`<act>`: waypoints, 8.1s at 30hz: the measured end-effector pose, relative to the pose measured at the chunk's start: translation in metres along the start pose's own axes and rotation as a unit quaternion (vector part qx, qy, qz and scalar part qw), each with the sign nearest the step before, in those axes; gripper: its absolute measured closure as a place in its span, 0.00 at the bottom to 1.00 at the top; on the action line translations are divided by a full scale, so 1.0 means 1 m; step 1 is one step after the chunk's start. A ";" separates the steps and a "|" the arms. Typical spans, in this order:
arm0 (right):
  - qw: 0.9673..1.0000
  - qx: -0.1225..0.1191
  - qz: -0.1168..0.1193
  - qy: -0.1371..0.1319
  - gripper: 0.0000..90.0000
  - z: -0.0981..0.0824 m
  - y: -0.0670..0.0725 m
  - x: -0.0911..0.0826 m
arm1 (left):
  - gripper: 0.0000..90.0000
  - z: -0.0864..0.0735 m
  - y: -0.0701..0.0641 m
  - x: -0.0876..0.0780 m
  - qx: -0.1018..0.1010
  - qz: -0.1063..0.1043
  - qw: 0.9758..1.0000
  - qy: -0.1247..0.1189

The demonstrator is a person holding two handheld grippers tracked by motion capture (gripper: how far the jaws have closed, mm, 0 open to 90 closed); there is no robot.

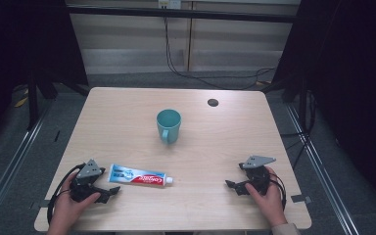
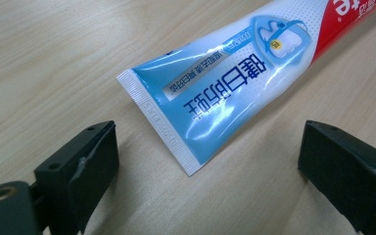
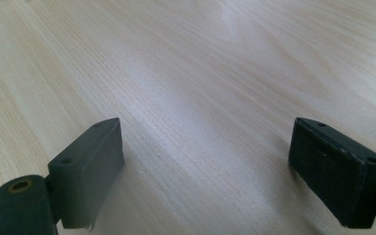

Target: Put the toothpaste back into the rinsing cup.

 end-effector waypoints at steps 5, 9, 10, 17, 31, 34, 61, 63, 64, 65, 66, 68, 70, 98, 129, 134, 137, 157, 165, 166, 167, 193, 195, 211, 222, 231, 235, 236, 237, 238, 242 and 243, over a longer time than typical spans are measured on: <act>1.000 0.000 0.000 0.000 0.14 0.000 0.000 0.000 | 0.01 0.001 -0.003 0.002 0.007 -0.009 1.000 0.005; 1.000 0.000 0.000 0.000 0.14 0.000 0.000 0.000 | 0.03 0.006 -0.004 0.002 0.009 -0.002 1.000 0.030; 1.000 0.000 0.000 0.000 0.14 0.000 0.000 0.000 | 0.08 0.008 -0.004 0.000 0.016 -0.005 0.999 0.034; 1.000 0.000 0.000 0.000 0.14 0.000 0.000 0.000 | 0.20 0.022 -0.005 -0.005 0.103 0.002 0.989 0.103; 1.000 0.000 0.000 0.000 0.14 0.000 0.000 0.000 | 0.22 0.071 -0.022 0.003 0.233 -0.025 0.957 0.168; 1.000 0.000 0.000 0.000 0.14 0.000 0.000 0.000 | 0.23 0.073 -0.026 0.010 0.252 -0.037 0.949 0.186; 1.000 0.000 0.000 0.000 0.14 0.000 0.000 0.000 | 0.45 0.079 -0.038 0.039 0.347 -0.099 0.901 0.239; 1.000 0.000 0.000 0.000 0.14 0.000 0.000 0.000 | 0.48 0.080 -0.041 0.038 0.350 -0.097 0.899 0.246; 1.000 0.000 0.000 0.000 0.14 0.000 0.000 0.000 | 0.50 0.080 -0.042 0.038 0.350 -0.097 0.897 0.252; 1.000 0.000 0.000 0.000 0.14 0.000 0.000 0.000 | 0.53 0.080 -0.042 0.038 0.350 -0.097 0.897 0.252; 1.000 0.000 0.000 0.000 0.14 0.000 0.000 0.000 | 0.56 0.080 -0.044 0.036 0.354 -0.099 0.896 0.251; 1.000 0.000 0.000 0.000 0.14 0.000 0.000 0.000 | 0.62 0.080 -0.046 0.035 0.352 -0.094 0.900 0.241; 1.000 0.000 0.000 0.000 0.14 0.000 0.000 0.000 | 0.70 0.082 -0.044 0.032 0.323 -0.088 0.912 0.235; 0.999 -0.033 -0.001 0.032 0.16 0.008 0.004 -0.004 | 0.81 0.115 -0.063 0.018 0.239 -0.121 0.939 0.213; 0.958 -0.230 0.110 0.132 0.22 0.118 0.079 0.028 | 0.82 0.151 -0.098 0.018 0.257 -0.138 0.939 0.183; 0.956 -0.231 0.122 0.135 0.24 0.121 0.081 0.030 | 0.82 0.152 -0.101 0.020 0.261 -0.143 0.936 0.187; 0.954 -0.234 0.129 0.137 0.26 0.123 0.083 0.032 | 0.82 0.153 -0.103 0.023 0.259 -0.146 0.937 0.185; 0.949 -0.236 0.144 0.150 0.32 0.133 0.087 0.041 | 0.82 0.161 -0.112 0.024 0.275 -0.155 0.932 0.176; 0.944 -0.241 0.150 0.166 0.40 0.132 0.089 0.044 | 0.81 0.162 -0.112 0.025 0.281 -0.155 0.930 0.180; 0.944 -0.241 0.151 0.170 0.40 0.133 0.090 0.044 | 0.82 0.162 -0.113 0.025 0.282 -0.156 0.930 0.178; 0.943 -0.243 0.151 0.169 0.41 0.133 0.090 0.045 | 0.81 0.162 -0.113 0.025 0.282 -0.156 0.930 0.178; 0.932 -0.249 0.163 0.208 0.74 0.128 0.098 0.055 | 0.75 0.170 -0.116 0.023 0.287 -0.166 0.932 0.144; 0.933 -0.246 0.160 0.208 0.76 0.128 0.097 0.055 | 0.71 0.170 -0.115 0.024 0.286 -0.169 0.933 0.141; 0.944 -0.213 0.110 0.228 0.81 0.120 0.071 0.030 | 0.32 0.177 -0.094 0.017 0.207 -0.150 0.964 0.079; 0.957 -0.187 0.076 0.211 0.82 0.116 0.051 0.005 | 0.27 0.164 -0.078 0.019 0.160 -0.138 0.975 0.066; 0.964 -0.182 0.076 0.180 0.82 0.123 0.050 -0.008 | 0.26 0.143 -0.074 0.029 0.104 -0.155 0.981 0.050; 0.965 -0.182 0.070 0.175 0.82 0.125 0.051 -0.010 | 0.27 0.140 -0.077 0.032 0.079 -0.164 0.983 0.038; 0.968 -0.173 0.069 0.167 0.82 0.126 0.051 -0.010 | 0.28 0.140 -0.080 0.034 0.068 -0.174 0.982 0.029; 0.968 -0.173 0.069 0.167 0.82 0.126 0.051 -0.010 | 0.29 0.140 -0.080 0.034 0.068 -0.174 0.982 0.029; 0.970 -0.170 0.064 0.159 0.82 0.128 0.052 -0.010 | 0.29 0.140 -0.083 0.036 0.058 -0.179 0.982 0.020; 0.973 -0.168 0.064 0.142 0.82 0.132 0.054 -0.008 | 0.30 0.145 -0.088 0.038 0.039 -0.191 0.981 0.004; 0.973 -0.168 0.064 0.142 0.82 0.132 0.054 -0.008 | 0.30 0.145 -0.088 0.038 0.039 -0.191 0.981 0.004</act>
Point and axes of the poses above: each handheld gripper's, and its own axes: x roughly forward along the jaws, z roughly out of its top, y roughly to its left, the point moved 6 cm from there along x, roughly forward along the jaws, and after that the axes turned 9 degrees about z, right-handed, at the moved point
